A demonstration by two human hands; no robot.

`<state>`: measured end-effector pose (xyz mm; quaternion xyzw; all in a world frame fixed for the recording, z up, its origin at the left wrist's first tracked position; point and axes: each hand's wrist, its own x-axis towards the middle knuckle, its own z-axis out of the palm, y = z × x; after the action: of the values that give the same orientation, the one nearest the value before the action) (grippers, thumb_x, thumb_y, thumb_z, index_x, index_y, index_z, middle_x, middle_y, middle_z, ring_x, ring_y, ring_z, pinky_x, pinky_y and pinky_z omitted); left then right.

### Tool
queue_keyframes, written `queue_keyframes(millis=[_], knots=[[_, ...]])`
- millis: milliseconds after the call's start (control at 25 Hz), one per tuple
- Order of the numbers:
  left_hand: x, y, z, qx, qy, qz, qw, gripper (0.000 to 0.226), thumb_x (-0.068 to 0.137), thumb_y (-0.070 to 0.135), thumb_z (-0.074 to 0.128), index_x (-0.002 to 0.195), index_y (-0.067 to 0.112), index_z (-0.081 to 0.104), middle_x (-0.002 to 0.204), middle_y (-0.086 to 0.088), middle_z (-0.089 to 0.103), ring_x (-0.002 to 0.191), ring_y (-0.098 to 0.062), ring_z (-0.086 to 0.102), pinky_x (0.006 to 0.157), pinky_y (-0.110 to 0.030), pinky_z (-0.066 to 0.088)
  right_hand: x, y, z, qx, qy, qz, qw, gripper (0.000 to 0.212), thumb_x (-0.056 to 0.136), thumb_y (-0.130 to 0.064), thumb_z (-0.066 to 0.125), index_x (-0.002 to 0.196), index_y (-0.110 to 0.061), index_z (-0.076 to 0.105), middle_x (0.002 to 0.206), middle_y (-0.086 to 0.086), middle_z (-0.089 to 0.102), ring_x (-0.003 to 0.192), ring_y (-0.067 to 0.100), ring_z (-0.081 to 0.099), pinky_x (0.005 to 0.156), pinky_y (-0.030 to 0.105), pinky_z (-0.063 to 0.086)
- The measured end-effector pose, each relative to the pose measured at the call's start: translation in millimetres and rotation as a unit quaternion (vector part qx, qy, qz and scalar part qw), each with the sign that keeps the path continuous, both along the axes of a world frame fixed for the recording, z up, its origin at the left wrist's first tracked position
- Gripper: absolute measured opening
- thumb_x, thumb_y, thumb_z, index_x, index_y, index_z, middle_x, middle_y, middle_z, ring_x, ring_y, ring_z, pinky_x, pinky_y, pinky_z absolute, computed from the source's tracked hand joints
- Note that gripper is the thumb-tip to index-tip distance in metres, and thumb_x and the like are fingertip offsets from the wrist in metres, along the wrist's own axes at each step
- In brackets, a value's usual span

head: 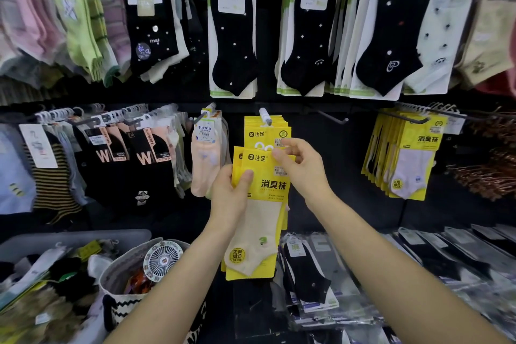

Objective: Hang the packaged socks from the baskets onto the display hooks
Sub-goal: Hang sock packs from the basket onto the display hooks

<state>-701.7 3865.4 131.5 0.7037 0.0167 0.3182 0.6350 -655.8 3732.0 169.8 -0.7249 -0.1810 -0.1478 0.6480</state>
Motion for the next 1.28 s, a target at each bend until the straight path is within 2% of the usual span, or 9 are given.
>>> queue_keyframes(millis=[80,160,280,440,800,960,1040,1160,1280], knots=[[-1.4,0.6,-1.2,0.012,-0.001,-0.007,1.0,0.01,0.092,0.018,0.057,0.085,0.026,0.054,0.084,0.01,0.064,0.07,0.005,0.063,0.059,-0.01,0.049,2.3,-2.6,9.0,-0.038,-0.017,0.012,0.999,0.004,0.087,-0.017,0.064,0.086,-0.019,0.067,0.09,-0.003,0.065,0.086,0.014,0.061,0.081,0.035,0.053],[-2.1,-0.5,-1.9,0.011,0.001,-0.019,1.0,0.012,0.091,0.018,0.057,0.084,0.028,0.054,0.083,0.011,0.064,0.068,0.008,0.062,0.058,-0.009,0.049,6.9,-4.6,16.6,-0.075,-0.017,-0.003,0.997,0.012,0.089,-0.018,0.061,0.078,-0.02,0.065,0.081,-0.007,0.063,0.08,0.014,0.06,0.074,0.032,0.053],[-1.8,0.9,-0.4,-0.017,0.017,-0.028,0.999,0.007,0.095,0.018,0.052,0.091,0.016,0.058,0.09,-0.001,0.067,0.081,-0.01,0.065,0.07,-0.024,0.054,18.4,-6.4,29.7,-0.085,-0.016,-0.044,0.995,0.014,0.091,-0.02,0.057,0.079,-0.02,0.063,0.074,-0.007,0.058,0.066,0.009,0.053,0.056,0.021,0.048],[-6.2,19.2,-1.8,-0.053,0.01,0.01,0.998,0.017,0.097,0.017,0.047,0.088,0.015,0.061,0.091,-0.008,0.069,0.081,-0.018,0.066,0.069,-0.027,0.054,35.9,-1.0,53.3,-0.087,-0.021,-0.084,0.992,0.015,0.091,-0.02,0.055,0.078,-0.021,0.063,0.082,-0.005,0.061,0.075,0.009,0.055,0.067,0.026,0.049],[-20.2,65.8,4.4,-0.023,-0.002,0.085,0.996,0.016,0.096,0.023,0.048,0.089,0.012,0.059,0.093,-0.011,0.066,0.084,-0.021,0.063,0.065,-0.024,0.048,44.2,22.7,56.4,-0.121,-0.018,-0.099,0.988,0.016,0.09,-0.023,0.057,0.076,-0.027,0.061,0.072,-0.014,0.056,0.064,0.003,0.051,0.053,0.021,0.041],[-22.7,50.0,10.5,-0.02,-0.016,0.054,0.998,0.016,0.095,0.021,0.051,0.082,0.019,0.059,0.085,-0.004,0.066,0.077,-0.016,0.062,0.064,-0.024,0.051,31.0,13.1,49.1,-0.043,-0.042,-0.12,0.991,0.013,0.089,-0.022,0.058,0.097,-0.022,0.068,0.088,-0.011,0.063,0.079,0.002,0.056,0.071,0.019,0.045],[-21.0,38.9,11.6,-0.019,-0.019,0.036,0.999,0.017,0.095,0.02,0.051,0.081,0.018,0.061,0.084,-0.006,0.067,0.077,-0.019,0.063,0.066,-0.028,0.052,16.0,8.1,32.7,0.002,-0.068,-0.105,0.992,0.009,0.089,-0.026,0.058,0.09,-0.024,0.067,0.087,-0.008,0.065,0.079,0.002,0.057,0.072,0.019,0.044],[-13.3,19.8,7.8,0.012,-0.006,-0.003,1.0,0.017,0.095,0.019,0.051,0.09,0.006,0.061,0.093,-0.022,0.066,0.085,-0.034,0.063,0.075,-0.045,0.052,-5.4,10.9,12.8,-0.048,-0.065,-0.003,0.997,0.011,0.089,-0.028,0.061,0.079,-0.026,0.066,0.078,-0.011,0.064,0.074,0.003,0.058,0.068,0.022,0.048],[-6.2,1.8,5.3,0.029,0.013,-0.04,0.999,0.017,0.094,0.019,0.052,0.092,0.004,0.06,0.092,-0.02,0.065,0.082,-0.027,0.062,0.076,-0.044,0.051,-4.0,8.3,18.6,-0.076,-0.04,0.005,0.996,0.014,0.086,-0.021,0.064,0.073,-0.026,0.067,0.08,-0.005,0.066,0.084,0.018,0.064,0.079,0.038,0.054]])
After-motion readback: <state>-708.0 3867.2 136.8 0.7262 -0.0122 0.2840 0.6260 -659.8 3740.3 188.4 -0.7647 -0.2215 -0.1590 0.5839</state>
